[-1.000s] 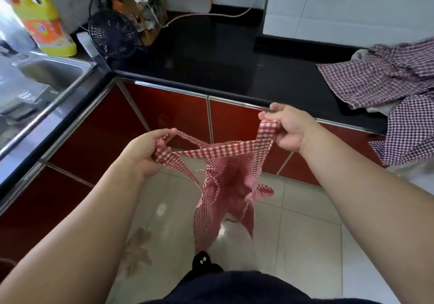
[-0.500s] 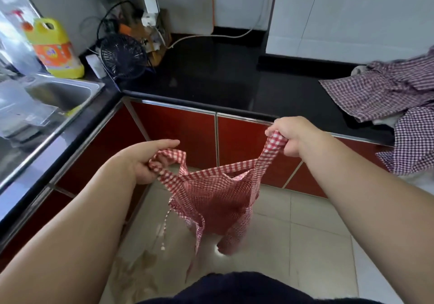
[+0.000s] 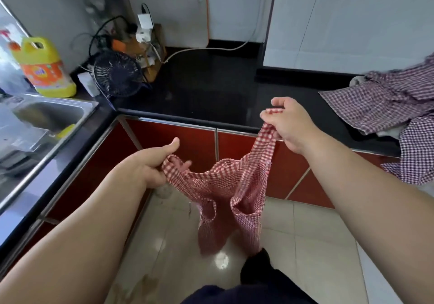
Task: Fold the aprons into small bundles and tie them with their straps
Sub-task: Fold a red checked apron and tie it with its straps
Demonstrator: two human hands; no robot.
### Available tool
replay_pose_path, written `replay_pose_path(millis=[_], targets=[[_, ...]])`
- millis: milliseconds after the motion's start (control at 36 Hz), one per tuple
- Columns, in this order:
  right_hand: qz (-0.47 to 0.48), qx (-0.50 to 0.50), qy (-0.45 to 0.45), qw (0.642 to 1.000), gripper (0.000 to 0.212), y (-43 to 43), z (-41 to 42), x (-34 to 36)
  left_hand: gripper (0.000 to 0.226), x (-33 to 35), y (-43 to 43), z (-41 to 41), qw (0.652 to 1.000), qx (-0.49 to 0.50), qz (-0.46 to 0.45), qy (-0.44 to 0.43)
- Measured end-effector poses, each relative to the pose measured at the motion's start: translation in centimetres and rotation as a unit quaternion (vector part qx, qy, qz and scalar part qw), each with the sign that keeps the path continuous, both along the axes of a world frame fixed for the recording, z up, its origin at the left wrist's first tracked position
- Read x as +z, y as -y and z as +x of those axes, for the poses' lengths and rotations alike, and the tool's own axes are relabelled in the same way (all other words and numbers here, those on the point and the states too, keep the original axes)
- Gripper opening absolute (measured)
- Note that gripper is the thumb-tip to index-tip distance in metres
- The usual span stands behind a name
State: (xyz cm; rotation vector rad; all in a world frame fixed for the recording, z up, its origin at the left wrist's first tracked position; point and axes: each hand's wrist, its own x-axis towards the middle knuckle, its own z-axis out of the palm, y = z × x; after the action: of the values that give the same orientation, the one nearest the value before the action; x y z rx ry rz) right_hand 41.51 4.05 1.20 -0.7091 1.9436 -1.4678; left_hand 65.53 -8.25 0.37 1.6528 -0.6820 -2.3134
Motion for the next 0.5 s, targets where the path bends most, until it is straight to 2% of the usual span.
replay_pose_path(millis=[56,111,167,222,278,389,444,500], targets=[[0.014,0.010,-0.023,1.000,0.051,0.9,-1.2,0.3,0.021,0.9,0.6,-1.3,0.999,-0.014,-0.014,-0.036],[0.032,0.010,-0.063,0.997,0.061,2.4,-2.8,0.9,0.022,1.9,2.0,-3.4,0.996,0.011,-0.078,-0.050],[0.045,0.007,-0.147,0.988,0.056,4.0,-4.4,2.0,0.027,2.6,4.2,-5.8,0.970,0.015,-0.244,-0.018],[0.042,0.003,-0.233,0.972,0.049,5.4,-5.6,3.5,0.029,3.4,6.3,-7.9,0.892,-0.035,-0.448,0.061],[0.022,0.001,-0.299,0.954,0.050,6.7,-7.0,5.1,0.026,4.5,8.5,-10.2,0.809,-0.041,-0.577,0.108],[-0.011,0.003,-0.379,0.925,0.053,9.7,-10.0,7.5,0.024,7.2,12.2,-14.9,0.732,-0.008,-0.675,0.088],[-0.006,0.026,-0.402,0.915,0.054,11.2,-11.7,8.3,0.028,7.9,14.3,-16.9,0.687,0.005,-0.720,0.103],[-0.011,0.039,-0.408,0.912,0.056,12.9,-13.7,8.9,0.035,8.2,16.7,-19.1,0.661,0.018,-0.739,0.127]])
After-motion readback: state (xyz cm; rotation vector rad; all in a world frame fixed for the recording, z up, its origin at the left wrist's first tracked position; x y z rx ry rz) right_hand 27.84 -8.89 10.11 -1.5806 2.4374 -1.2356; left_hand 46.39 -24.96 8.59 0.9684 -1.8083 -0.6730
